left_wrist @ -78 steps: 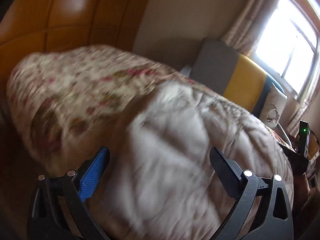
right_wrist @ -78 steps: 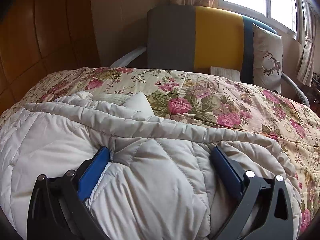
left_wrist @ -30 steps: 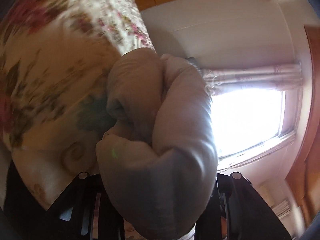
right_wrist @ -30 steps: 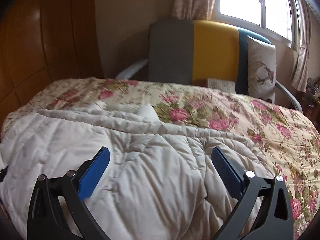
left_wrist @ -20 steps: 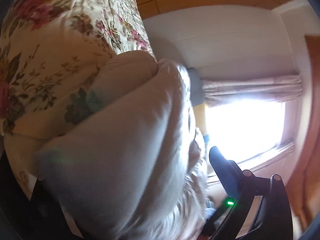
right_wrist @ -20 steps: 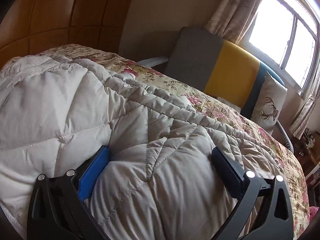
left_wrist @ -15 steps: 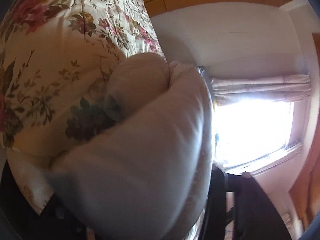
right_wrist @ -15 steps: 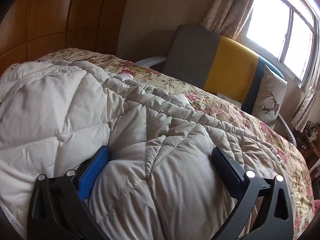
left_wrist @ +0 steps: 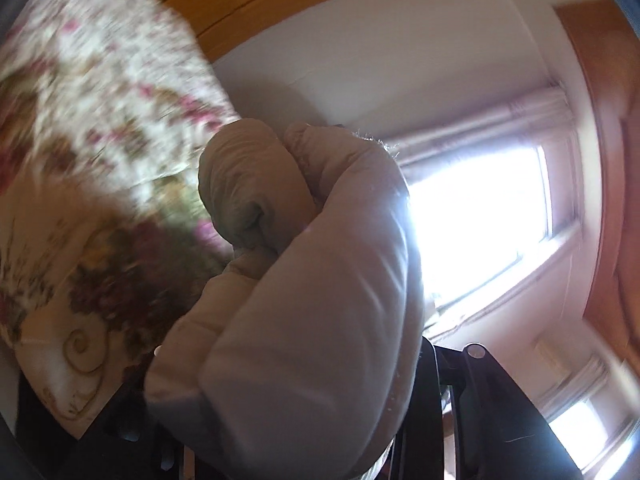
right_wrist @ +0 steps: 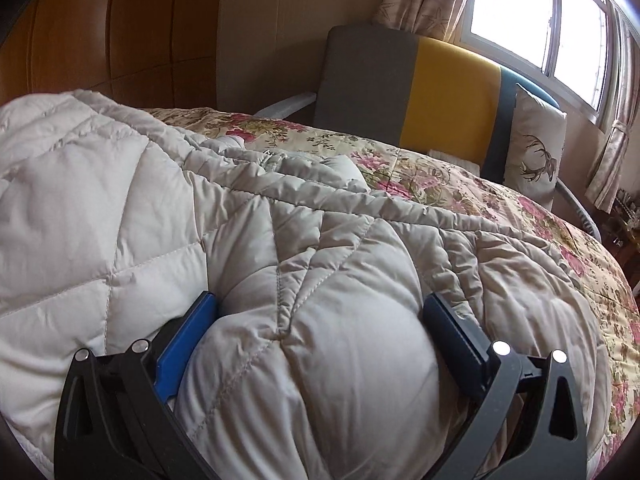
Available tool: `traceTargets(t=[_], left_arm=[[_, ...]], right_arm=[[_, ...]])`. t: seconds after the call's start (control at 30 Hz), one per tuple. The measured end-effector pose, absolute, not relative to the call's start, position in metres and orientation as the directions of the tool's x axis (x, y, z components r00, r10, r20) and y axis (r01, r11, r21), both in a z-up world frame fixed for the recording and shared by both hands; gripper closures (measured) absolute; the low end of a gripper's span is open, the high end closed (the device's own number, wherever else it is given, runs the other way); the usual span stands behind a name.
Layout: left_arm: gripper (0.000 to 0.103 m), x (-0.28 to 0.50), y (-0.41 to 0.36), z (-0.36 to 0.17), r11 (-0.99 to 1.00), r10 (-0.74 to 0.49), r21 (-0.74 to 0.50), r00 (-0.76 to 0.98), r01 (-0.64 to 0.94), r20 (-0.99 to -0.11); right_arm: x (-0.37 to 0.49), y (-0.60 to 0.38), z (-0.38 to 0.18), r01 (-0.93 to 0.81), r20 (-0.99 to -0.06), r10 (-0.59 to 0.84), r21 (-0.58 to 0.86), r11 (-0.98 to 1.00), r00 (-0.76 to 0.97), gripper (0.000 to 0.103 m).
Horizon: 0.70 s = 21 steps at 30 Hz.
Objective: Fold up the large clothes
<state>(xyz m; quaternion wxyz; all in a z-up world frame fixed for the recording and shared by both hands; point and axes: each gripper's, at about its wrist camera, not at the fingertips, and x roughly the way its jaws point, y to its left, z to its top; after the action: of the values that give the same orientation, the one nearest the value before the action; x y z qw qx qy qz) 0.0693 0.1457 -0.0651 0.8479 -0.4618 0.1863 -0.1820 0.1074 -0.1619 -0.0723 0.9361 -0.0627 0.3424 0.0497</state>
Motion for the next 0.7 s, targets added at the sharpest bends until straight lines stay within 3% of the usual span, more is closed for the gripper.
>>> traceTargets(t=[0.27,0.37,0.5,0.6,0.7], left_arm=[[0.070,0.073,0.112,-0.025,0.627,-0.481,-0.748,0.864,0.219,-0.151],[0.070,0.056,0.107,-0.017,0.674,-0.467,-0.701,0.869,0.233,-0.160],[0.070,0.062,0.101,-0.012,0.693,-0.456,-0.681,0.875,0.235,-0.162],[0.070,0.056,0.100,-0.009,0.708,-0.456,-0.663,0.875,0.243,-0.166],[0.070,0.054,0.092,-0.005,0.725,-0.467,-0.638,0.866,0.260,-0.177]], right_arm=[[0.106,-0.158,-0.073,-0.126,-0.652,0.035,-0.094,0.988,0.758,0.002],[0.116,-0.163,-0.060,-0.122,-0.692,0.041,-0.069,0.990,0.721,0.002],[0.138,-0.180,-0.041,-0.009,-0.671,0.003,-0.005,1.000,0.741,0.002],[0.171,-0.179,-0.055,0.035,-0.745,-0.041,-0.024,0.999,0.666,0.002],[0.182,-0.170,-0.071,-0.011,-0.736,-0.042,-0.067,0.998,0.675,0.002]])
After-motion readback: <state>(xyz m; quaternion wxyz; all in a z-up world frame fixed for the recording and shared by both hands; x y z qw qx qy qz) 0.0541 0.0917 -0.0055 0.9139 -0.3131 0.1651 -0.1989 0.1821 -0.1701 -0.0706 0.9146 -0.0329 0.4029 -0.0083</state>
